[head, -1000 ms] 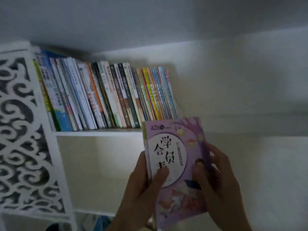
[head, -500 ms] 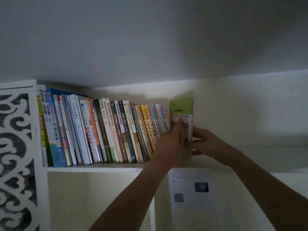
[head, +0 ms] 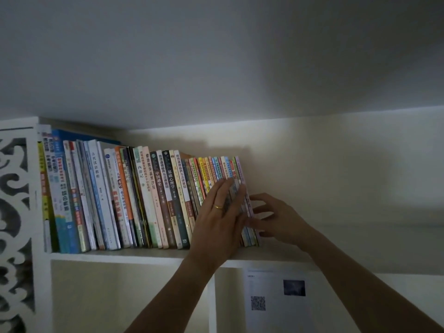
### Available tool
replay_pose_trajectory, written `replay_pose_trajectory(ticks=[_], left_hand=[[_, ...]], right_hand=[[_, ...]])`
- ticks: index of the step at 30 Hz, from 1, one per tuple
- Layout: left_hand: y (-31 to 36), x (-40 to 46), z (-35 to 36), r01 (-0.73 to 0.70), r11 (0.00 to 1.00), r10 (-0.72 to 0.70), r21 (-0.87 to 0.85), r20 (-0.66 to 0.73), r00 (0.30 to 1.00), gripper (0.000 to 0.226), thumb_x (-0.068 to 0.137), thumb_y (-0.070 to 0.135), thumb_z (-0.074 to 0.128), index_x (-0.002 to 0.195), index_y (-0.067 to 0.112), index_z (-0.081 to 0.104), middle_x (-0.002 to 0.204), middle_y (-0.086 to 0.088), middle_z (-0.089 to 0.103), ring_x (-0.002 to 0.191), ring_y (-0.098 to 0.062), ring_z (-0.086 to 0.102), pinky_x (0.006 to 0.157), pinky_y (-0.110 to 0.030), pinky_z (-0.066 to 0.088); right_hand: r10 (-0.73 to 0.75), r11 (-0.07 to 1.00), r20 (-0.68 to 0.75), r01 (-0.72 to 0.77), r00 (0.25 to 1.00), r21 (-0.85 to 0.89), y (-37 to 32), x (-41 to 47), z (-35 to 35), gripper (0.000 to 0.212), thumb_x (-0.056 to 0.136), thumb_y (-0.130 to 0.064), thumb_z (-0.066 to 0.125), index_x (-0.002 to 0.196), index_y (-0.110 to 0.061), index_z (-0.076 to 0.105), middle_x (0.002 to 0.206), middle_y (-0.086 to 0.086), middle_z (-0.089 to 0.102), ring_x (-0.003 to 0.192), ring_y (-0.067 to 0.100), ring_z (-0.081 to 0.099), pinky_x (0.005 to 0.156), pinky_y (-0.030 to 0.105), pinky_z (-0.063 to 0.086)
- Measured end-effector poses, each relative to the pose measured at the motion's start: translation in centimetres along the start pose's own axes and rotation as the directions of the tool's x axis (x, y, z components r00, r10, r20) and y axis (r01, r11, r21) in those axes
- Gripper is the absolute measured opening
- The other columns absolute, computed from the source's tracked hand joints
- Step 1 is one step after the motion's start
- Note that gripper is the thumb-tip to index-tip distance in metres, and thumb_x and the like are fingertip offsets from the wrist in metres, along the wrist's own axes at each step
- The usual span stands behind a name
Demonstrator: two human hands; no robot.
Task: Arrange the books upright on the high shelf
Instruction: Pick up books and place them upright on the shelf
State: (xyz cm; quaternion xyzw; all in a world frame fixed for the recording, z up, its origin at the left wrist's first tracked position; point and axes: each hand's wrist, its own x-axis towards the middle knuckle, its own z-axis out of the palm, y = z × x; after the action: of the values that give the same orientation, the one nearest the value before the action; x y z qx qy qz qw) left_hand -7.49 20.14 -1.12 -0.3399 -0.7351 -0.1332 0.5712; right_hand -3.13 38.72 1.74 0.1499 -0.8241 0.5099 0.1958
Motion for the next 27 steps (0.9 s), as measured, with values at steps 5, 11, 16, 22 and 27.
replay_pose_trajectory(ticks=[5,11,16,22,27], left_hand=[[0.4,0.1,-0.3,0.024,0.999,-0.023,-0.022,0.014,1.000,0.057,0.102,0.039,0.056,0.153,0.016,0.044,0.163,-0.011,0.031,0.154,-0.028,0.020,0.121,-0.049,0.031],[1.4,0.5,-0.8,0.017,0.993,-0.022,0.117,0.036,0.999,0.061,0.104,0.040,0.044,0.157,0.011,0.035,0.158,-0.013,0.035,0.149,-0.029,0.029,0.118,-0.049,0.035],[2.3,5.8,-1.8,0.193,0.955,-0.207,0.224,0.040,0.977,0.073,0.098,0.047,0.044,0.158,0.010,0.024,0.145,-0.015,0.038,0.129,-0.029,0.042,0.104,-0.042,0.044],[3.6,7.2,-2.7,0.305,0.925,-0.312,0.225,-0.006,0.950,0.049,0.085,0.035,0.056,0.129,0.015,0.049,0.123,-0.012,0.045,0.109,-0.027,0.048,0.089,-0.040,0.046],[5.8,6.4,-4.6,0.340,0.928,-0.345,-0.155,-0.005,0.939,0.045,0.094,0.024,0.064,0.127,0.024,0.033,0.097,-0.002,0.062,0.074,-0.011,0.062,0.060,-0.032,0.058]], right_hand=[[-0.029,1.000,-0.018,0.029,0.999,-0.004,1.1,-0.3,-0.2,0.058,0.082,-0.042,0.082,0.135,-0.040,0.058,0.118,-0.005,0.068,0.098,0.013,0.072,0.071,0.024,0.061],[-0.182,0.945,-0.100,0.146,0.978,-0.291,1.7,-1.3,0.0,0.032,0.099,-0.038,0.061,0.131,-0.034,0.056,0.107,-0.008,0.071,0.088,0.007,0.071,0.083,0.034,0.061],[-0.354,0.707,-0.093,0.202,0.930,-0.677,2.1,-1.4,0.4,0.025,0.106,-0.034,0.044,0.122,-0.017,0.050,0.087,0.003,0.069,0.070,0.024,0.066,0.070,0.041,0.055],[-0.356,0.716,-0.108,0.196,0.928,-0.670,1.5,-2.0,0.3,0.026,0.107,-0.029,0.043,0.125,-0.013,0.050,0.097,0.006,0.069,0.079,0.025,0.066,0.076,0.037,0.053],[-0.369,0.733,-0.106,0.219,0.923,-0.644,1.5,-1.9,0.3,0.022,0.105,-0.028,0.044,0.119,-0.014,0.053,0.103,0.006,0.066,0.084,0.023,0.061,0.076,0.035,0.049]])
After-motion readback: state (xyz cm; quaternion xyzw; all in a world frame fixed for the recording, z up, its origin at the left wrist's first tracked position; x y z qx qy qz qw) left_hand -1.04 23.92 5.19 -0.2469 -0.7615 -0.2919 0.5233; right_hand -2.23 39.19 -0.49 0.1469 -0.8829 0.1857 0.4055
